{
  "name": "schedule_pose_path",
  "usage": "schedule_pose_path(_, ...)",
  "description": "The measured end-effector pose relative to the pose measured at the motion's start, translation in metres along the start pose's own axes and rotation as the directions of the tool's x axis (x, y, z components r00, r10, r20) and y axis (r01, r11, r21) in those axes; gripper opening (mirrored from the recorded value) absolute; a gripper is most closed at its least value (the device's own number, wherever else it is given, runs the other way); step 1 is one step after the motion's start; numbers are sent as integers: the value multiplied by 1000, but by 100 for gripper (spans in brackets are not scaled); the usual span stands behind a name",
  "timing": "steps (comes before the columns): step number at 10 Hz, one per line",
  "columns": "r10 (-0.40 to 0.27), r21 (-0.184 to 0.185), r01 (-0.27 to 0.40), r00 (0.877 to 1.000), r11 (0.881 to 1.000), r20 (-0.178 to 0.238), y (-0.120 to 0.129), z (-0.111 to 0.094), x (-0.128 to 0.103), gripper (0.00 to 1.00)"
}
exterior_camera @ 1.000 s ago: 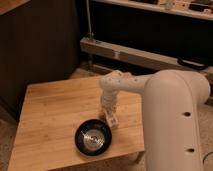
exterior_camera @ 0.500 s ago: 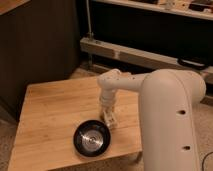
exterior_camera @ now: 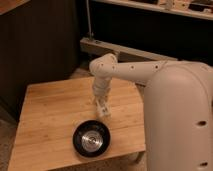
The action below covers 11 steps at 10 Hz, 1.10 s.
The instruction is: Place the bottle in the ceramic bowl
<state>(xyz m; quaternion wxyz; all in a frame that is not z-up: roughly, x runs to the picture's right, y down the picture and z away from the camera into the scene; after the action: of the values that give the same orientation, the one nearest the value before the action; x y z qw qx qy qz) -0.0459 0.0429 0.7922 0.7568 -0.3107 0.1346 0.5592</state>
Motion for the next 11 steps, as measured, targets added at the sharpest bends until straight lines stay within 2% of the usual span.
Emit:
schedule_pose_path(2, -44, -45, 45, 999, 998, 14, 34, -34, -9, 0)
schedule_pose_path(4, -68, -69, 69, 998, 995, 11, 46, -48, 1, 0)
schedule_pose_path(5, -89, -84, 89, 996, 992, 5, 53, -49, 10, 0)
schedule_pose_path(8, -165, -142, 165, 986, 976, 14, 74, -28, 49, 0)
schedule_pose_path(9, -209, -169, 209, 978, 963, 22, 89, -16, 67, 0)
schedule_pose_path(10, -235, -184, 236, 972, 954, 25, 94, -8, 79, 2)
schedule_pose_path(11, -256, -198, 257, 966, 946, 30, 96, -3, 87, 7)
